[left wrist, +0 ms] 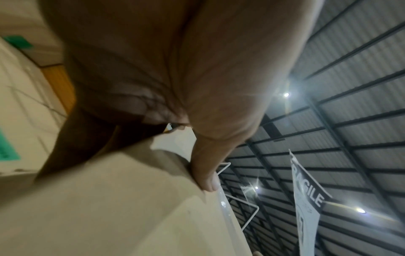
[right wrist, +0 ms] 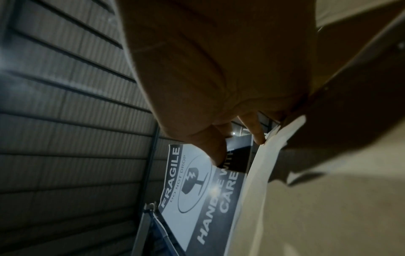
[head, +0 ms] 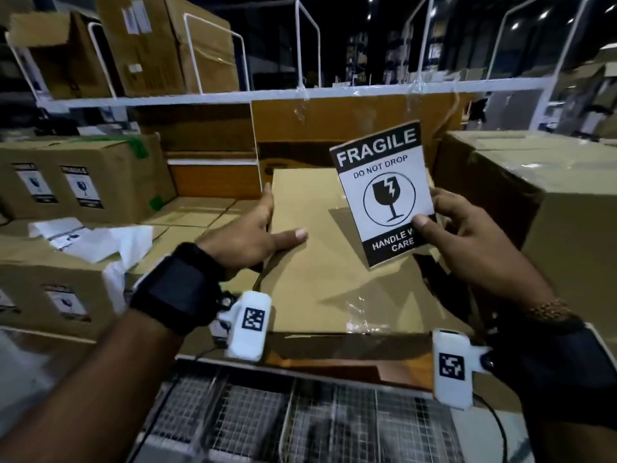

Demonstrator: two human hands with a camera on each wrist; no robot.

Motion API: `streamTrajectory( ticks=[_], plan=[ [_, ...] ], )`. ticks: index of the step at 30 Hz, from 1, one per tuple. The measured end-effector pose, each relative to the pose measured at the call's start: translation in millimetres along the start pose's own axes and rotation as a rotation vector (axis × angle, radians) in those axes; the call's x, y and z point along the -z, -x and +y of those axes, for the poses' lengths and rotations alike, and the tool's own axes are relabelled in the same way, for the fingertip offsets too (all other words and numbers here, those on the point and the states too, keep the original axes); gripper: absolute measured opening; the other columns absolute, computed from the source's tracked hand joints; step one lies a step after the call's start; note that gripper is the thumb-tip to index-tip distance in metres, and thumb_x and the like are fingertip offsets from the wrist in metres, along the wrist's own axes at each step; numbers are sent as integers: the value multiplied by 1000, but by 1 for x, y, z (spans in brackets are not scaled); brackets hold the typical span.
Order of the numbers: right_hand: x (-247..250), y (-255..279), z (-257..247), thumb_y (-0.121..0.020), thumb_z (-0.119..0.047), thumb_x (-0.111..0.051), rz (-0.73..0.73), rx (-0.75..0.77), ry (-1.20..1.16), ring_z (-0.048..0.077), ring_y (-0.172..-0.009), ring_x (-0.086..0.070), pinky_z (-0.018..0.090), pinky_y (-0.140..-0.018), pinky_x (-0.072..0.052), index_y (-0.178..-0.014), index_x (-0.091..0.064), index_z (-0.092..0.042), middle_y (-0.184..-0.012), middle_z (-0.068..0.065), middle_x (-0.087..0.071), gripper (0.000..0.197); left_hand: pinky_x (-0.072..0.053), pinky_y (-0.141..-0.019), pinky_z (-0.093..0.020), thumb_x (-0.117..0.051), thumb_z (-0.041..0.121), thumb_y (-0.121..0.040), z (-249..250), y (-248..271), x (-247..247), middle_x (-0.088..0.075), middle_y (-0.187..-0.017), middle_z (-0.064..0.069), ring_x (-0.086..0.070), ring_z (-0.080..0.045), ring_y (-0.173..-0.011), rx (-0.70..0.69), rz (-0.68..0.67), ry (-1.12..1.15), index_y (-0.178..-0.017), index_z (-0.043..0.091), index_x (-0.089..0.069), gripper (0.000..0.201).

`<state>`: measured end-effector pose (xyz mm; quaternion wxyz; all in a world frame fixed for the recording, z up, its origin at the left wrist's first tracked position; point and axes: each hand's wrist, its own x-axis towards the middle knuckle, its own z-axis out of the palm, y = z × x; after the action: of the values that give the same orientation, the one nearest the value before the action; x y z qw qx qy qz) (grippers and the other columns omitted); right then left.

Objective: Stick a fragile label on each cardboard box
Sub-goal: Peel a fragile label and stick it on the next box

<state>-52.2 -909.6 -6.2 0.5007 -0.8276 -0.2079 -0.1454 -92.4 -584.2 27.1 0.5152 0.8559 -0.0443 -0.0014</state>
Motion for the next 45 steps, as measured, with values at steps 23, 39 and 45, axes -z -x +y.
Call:
streamTrajectory(
  ticks=[23, 39, 45],
  plan=[
    [-80, -54, 139, -110, -9, -46, -194, -458, -588, 10, -80, -75, 18, -64, -55, -113, -66, 0, -103, 10, -78, 22, -39, -108, -29, -68, 44, -96, -141, -65, -105, -39, -160, 4, -47, -14, -131, 368, -81, -224, -163, 29, 6, 101],
    [-67, -35, 183, -106, -34, -55, -21, -653, -75, 20, -57, -65, 34, -60, -50, -84, -72, -9, -69, 2, -75, 37, -56, -88, -36, -56, 55, -100, -56, -152, -119, -65, -126, 1, -66, -16, -102, 114, -33, -426, -142, 20, -56, 54],
    [-66, -34, 181, -107, -34, -55, -80, -645, -32, 17, -54, -62, 29, -55, -44, -80, -70, -12, -68, 2, -74, 38, -59, -89, -43, -74, 40, -93, -64, -190, -135, -72, -101, 3, -66, -17, -95, 169, 12, -347, -100, 20, -71, 21]
  ],
)
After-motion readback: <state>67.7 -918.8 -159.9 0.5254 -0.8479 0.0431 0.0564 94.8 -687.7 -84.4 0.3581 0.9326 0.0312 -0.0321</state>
